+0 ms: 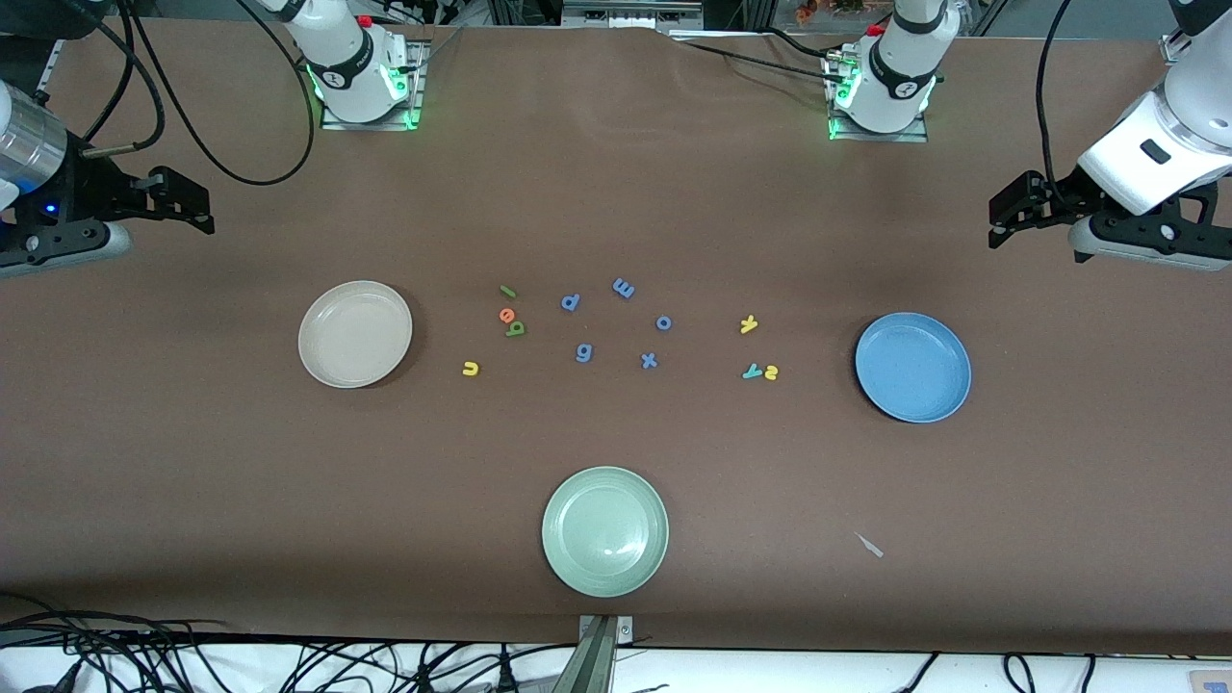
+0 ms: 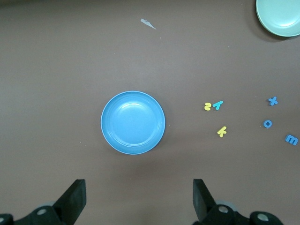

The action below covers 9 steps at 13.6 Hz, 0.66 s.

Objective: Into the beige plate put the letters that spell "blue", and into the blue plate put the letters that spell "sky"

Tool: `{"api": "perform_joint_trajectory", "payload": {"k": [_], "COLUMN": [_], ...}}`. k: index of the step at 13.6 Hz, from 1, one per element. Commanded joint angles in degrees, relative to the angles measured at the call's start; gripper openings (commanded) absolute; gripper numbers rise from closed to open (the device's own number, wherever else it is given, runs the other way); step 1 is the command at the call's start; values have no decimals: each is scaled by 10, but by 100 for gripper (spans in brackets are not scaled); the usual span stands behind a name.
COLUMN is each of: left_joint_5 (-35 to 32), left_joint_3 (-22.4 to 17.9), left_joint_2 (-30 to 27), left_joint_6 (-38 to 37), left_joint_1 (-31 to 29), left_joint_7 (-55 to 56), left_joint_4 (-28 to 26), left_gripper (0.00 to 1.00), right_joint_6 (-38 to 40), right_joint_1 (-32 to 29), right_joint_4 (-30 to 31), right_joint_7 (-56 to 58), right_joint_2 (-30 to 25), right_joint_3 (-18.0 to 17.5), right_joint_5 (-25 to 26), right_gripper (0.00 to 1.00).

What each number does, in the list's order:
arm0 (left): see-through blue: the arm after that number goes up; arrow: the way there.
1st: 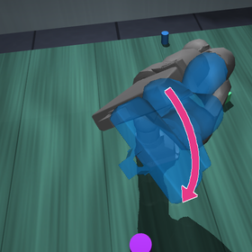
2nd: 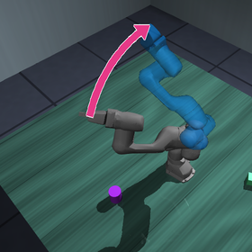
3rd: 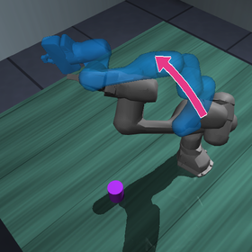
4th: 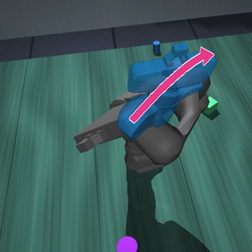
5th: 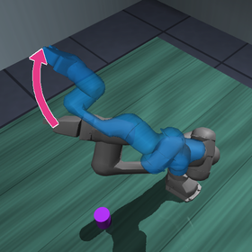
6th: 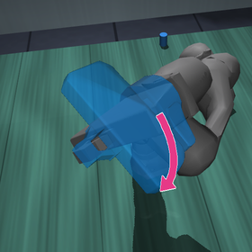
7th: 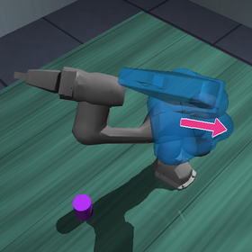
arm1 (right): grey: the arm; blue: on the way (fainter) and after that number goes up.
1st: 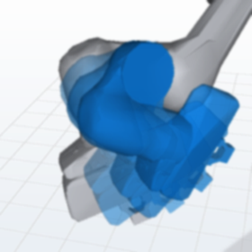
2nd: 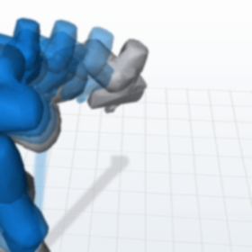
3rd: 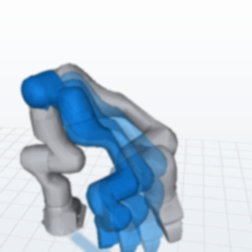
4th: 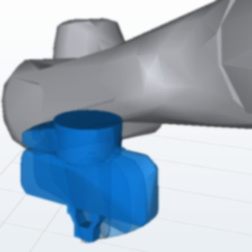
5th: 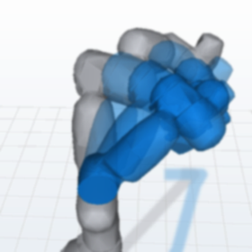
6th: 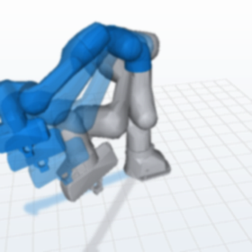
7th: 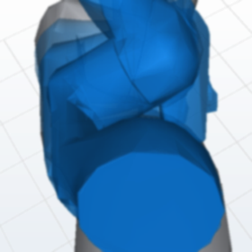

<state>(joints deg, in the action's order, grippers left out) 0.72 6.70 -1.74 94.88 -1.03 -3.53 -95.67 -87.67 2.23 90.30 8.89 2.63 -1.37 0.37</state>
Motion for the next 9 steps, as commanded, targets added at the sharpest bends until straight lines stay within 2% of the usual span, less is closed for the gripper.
{"api": "perform_joint_trajectory", "payload": {"k": [1, 4, 6, 9], "left_joint_5": [-13, -12, -14, -8], "left_joint_3": [2, 2, 16, 24], "left_joint_2": [11, 37, 53, 105], "left_joint_6": [-13, -13, -11, -6], "left_joint_1": [3, 6, 14, 28], "left_joint_7": [5, 1, 5, 5], "left_joint_4": [17, 17, 18, 34], "left_gripper": [100, 100, 100, 100], "right_joint_6": [9, 4, 0, 2], "right_joint_1": [-6, -6, -10, -15], "right_joint_4": [-15, -15, -15, -15], "right_joint_7": [-4, -4, -4, -4], "right_joint_2": [8, 9, 10, 10], "right_joint_3": [-1, -1, -1, -1], "right_joint_5": [-2, -2, -2, -3], "right_gripper": [100, 100, 100, 100]}}
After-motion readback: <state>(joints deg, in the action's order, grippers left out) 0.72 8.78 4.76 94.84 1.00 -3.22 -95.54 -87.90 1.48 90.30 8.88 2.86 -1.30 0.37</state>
